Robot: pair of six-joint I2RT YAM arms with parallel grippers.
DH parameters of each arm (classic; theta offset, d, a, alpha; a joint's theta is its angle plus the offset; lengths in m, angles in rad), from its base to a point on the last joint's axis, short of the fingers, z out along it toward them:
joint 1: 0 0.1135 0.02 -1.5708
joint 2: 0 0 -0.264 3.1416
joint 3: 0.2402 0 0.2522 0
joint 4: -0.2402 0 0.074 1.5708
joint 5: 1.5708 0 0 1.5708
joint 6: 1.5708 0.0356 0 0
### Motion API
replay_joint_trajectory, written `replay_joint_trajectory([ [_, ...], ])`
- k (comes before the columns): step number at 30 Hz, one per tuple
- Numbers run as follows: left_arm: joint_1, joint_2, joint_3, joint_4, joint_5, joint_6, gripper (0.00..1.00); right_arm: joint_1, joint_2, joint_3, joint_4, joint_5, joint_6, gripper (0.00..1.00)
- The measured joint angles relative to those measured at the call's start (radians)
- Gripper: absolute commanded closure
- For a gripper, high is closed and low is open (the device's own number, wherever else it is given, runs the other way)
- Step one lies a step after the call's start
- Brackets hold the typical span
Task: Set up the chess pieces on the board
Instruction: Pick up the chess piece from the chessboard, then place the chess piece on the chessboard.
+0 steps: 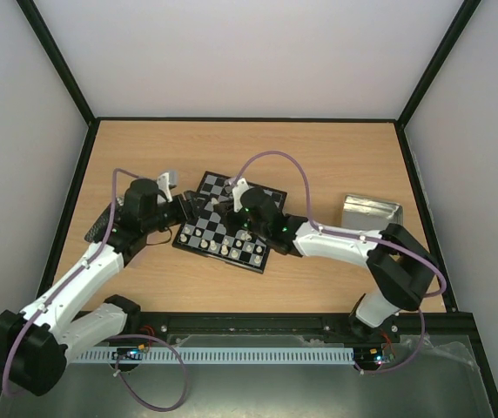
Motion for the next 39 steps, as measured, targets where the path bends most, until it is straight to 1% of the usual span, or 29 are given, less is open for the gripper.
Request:
replay_joint_trajectory([
  [2, 0.011, 0.016, 0.0, 0.026, 0.077, -0.004, 0.31, 0.0, -0.039, -0.035, 0.047, -0.026, -0.001, 0.83],
  [4, 0.02, 0.03, 0.0, 0.045, 0.141, -0.007, 0.35, 0.0, -0.069, -0.062, 0.076, -0.048, -0.002, 0.84],
  [8, 0.037, 0.056, 0.0, 0.064, 0.227, -0.01, 0.47, 0.0, -0.112, -0.097, 0.119, -0.089, -0.005, 0.84],
  [10, 0.044, 0.065, -0.001, 0.078, 0.27, -0.015, 0.52, 0.0, -0.121, -0.103, 0.128, -0.105, -0.009, 0.84],
  [15, 0.054, 0.068, -0.001, 0.109, 0.327, -0.029, 0.62, 0.0, -0.121, -0.109, 0.148, -0.135, -0.016, 0.84],
  [21, 0.081, 0.094, -0.005, 0.13, 0.363, -0.066, 0.69, 0.0, -0.124, -0.126, 0.16, -0.153, -0.019, 0.84],
  [26, 0.098, 0.116, -0.021, 0.139, 0.408, -0.108, 0.78, 0.0, -0.139, -0.144, 0.172, -0.171, -0.021, 0.84],
  [31, 0.11, 0.121, -0.021, 0.159, 0.494, -0.13, 0.8, 0.0, -0.145, -0.153, 0.179, -0.191, -0.031, 0.84],
  [36, 0.117, 0.13, -0.021, 0.164, 0.589, -0.138, 0.88, -0.002, -0.165, -0.156, 0.18, -0.213, -0.041, 0.85],
  [39, 0.124, 0.135, -0.018, 0.154, 0.624, -0.126, 0.95, -0.002, -0.175, -0.164, 0.182, -0.227, -0.045, 0.85],
])
